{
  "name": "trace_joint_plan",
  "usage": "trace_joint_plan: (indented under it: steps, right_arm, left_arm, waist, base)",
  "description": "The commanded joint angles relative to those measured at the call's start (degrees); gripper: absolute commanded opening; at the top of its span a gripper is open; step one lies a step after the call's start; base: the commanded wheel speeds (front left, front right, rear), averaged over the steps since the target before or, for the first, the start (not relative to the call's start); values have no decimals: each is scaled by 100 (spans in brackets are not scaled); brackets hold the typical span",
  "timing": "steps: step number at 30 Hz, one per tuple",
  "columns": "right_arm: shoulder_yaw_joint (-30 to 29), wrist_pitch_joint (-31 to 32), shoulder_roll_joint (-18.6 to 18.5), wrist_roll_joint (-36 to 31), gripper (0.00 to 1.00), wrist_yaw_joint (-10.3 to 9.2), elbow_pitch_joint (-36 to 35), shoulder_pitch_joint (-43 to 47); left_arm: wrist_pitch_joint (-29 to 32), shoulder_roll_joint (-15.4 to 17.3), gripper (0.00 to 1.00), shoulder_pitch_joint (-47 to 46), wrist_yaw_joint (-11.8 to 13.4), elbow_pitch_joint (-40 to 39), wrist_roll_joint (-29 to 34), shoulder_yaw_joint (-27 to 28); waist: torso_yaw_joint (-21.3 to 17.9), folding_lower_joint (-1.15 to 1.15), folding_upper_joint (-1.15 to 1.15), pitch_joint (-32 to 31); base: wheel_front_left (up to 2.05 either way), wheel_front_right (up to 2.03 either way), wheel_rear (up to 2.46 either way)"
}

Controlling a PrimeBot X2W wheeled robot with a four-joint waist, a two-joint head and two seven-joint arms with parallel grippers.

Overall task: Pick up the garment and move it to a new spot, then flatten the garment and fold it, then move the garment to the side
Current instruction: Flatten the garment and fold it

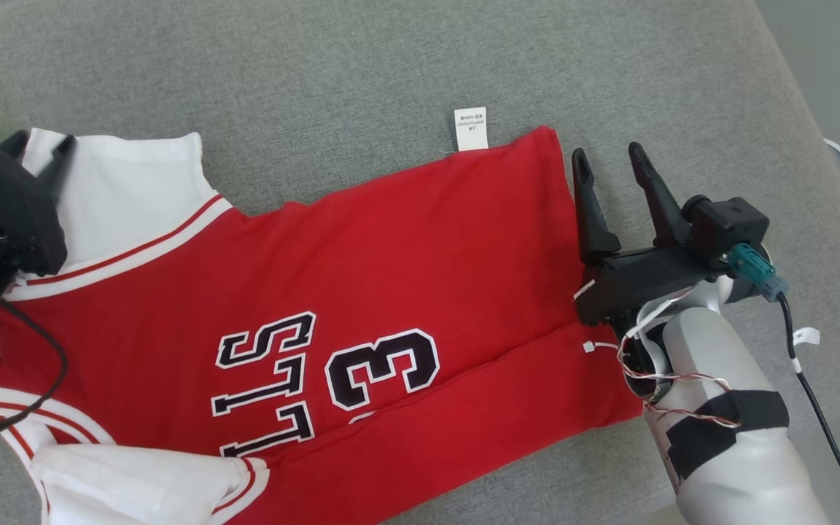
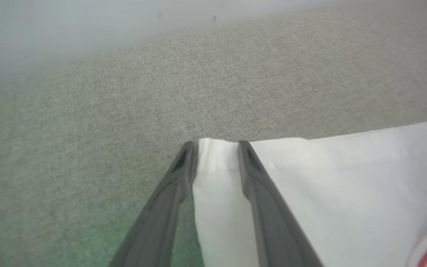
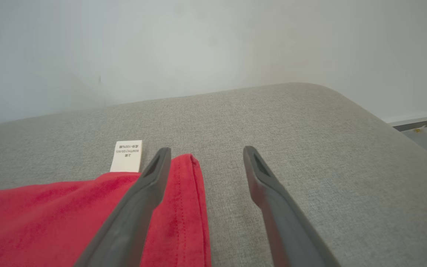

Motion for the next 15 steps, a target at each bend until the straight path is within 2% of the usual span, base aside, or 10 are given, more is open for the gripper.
trace_joint_plan:
  steps: [1,2,9,15]
  right_arm:
    - [56,-4,-5,26,100,-9,115,-98]
    - [95,-4,-18,43,100,-9,212,-138]
    - [321,52,-184,165,100,-9,831,-481]
    - [521,387,-377,356,100,-10,1266,-809]
  left_arm:
    - [-44,-36,21,-50,9,78,-33,-79]
    - [-73,-48,0,-76,9,95,-58,-124]
    - [-500,-90,0,-164,9,50,-218,-361]
    - [-813,-154,0,-268,9,-75,-323,-637]
  waist:
    - [19,0,-1,18]
    - [31,0,-1,17]
    - [177,0,-1,-97]
    - [385,0,-1,-171]
  base:
    - [0,0,0]
    - [0,0,0]
    - [0,0,0]
    - [0,0,0]
